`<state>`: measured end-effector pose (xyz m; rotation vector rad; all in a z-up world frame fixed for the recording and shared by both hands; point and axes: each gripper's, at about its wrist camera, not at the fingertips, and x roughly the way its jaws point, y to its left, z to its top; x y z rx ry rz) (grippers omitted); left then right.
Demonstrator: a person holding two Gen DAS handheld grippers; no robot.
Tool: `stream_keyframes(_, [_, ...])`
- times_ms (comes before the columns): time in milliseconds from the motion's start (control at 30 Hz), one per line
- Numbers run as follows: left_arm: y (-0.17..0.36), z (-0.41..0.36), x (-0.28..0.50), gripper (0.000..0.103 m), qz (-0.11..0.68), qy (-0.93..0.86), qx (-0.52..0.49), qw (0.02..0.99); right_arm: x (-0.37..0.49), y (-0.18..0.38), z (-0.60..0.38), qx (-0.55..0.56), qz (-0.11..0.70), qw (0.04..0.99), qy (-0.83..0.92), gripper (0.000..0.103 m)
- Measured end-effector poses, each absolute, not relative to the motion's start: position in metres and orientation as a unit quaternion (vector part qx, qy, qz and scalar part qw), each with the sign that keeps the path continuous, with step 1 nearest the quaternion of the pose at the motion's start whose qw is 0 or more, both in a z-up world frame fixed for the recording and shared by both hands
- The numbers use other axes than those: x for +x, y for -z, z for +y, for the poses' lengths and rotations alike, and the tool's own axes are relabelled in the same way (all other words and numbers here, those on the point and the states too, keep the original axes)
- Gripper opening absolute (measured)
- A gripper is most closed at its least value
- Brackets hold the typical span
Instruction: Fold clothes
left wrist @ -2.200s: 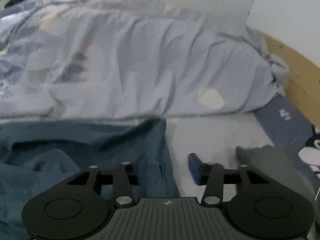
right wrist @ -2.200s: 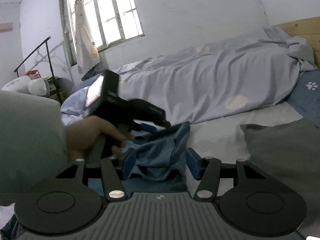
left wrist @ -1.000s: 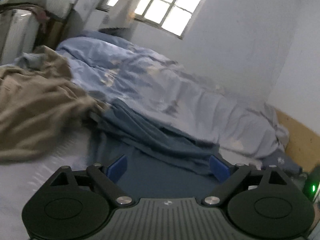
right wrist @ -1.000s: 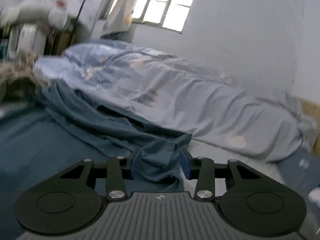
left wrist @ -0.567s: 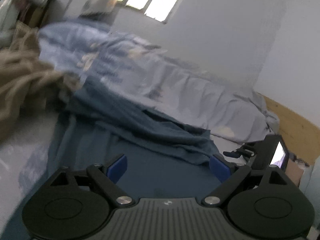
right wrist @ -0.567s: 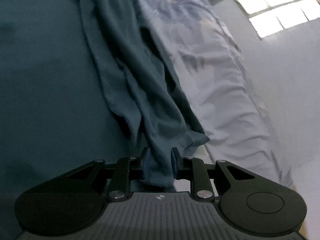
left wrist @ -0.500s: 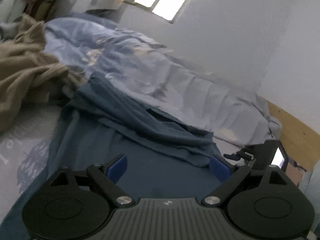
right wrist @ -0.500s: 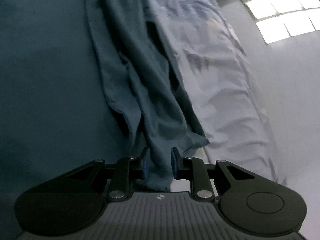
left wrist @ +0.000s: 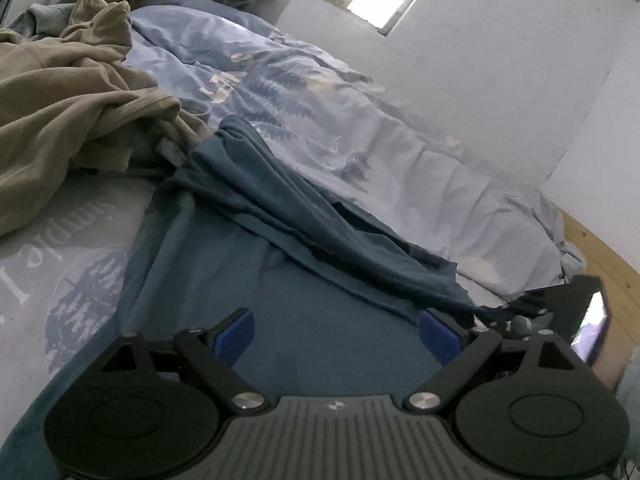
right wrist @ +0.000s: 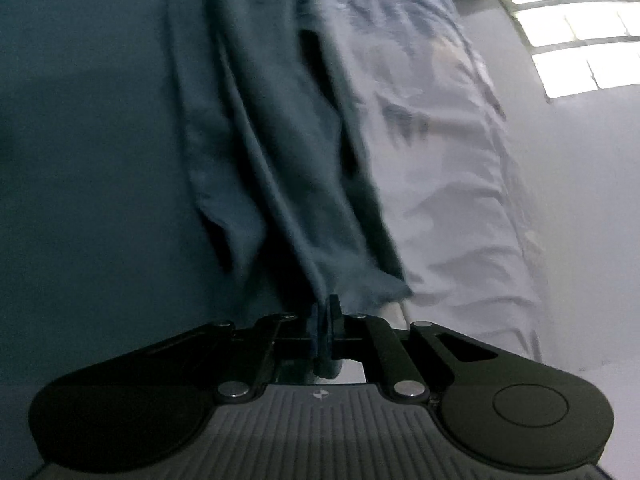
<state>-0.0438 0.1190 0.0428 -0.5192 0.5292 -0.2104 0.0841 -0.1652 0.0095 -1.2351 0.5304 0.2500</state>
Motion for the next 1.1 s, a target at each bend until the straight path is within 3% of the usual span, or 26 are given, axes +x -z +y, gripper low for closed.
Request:
stream_keyframes(133, [-0.044,0.118,-0.045,0.092,0.257,0.104,-0.250,0.928,0.077,-0.032,-0.176,-0.546,0.244,0.794,-0.106,0.001])
stream_keyframes(400, [-0.045,0.121,-0.043,0.092,0.255,0.103,-0.251,0.928,0.077,0.000,-0.178,-0.548,0.295,0.775,-0.107,0.002])
stream_keyframes(500, [-0.045,0.124,-0.043,0.092,0.260,0.102,-0.256,0.925,0.069,-0.004,-0.176,-0.534,0.301,0.782,-0.109,0.014])
stream_keyframes(600, [-0.046,0.128,-0.043,0.092,0.267,0.103,-0.258,0.923,0.046,-0.023,-0.180,-0.489,0.297,0.814,-0.099,0.032])
stream_keyframes(867, [-0.054,0.152,-0.061,0.092,0.247,0.106,-0.291,0.918,-0.061,-0.091,-0.189,-0.267,0.260,0.926,-0.064,0.039])
stream_keyframes(1100, [-0.064,0.157,-0.115,0.092,0.210,0.134,-0.235,0.939,-0.174,-0.098,-0.170,-0.111,0.223,0.966,-0.063,0.039])
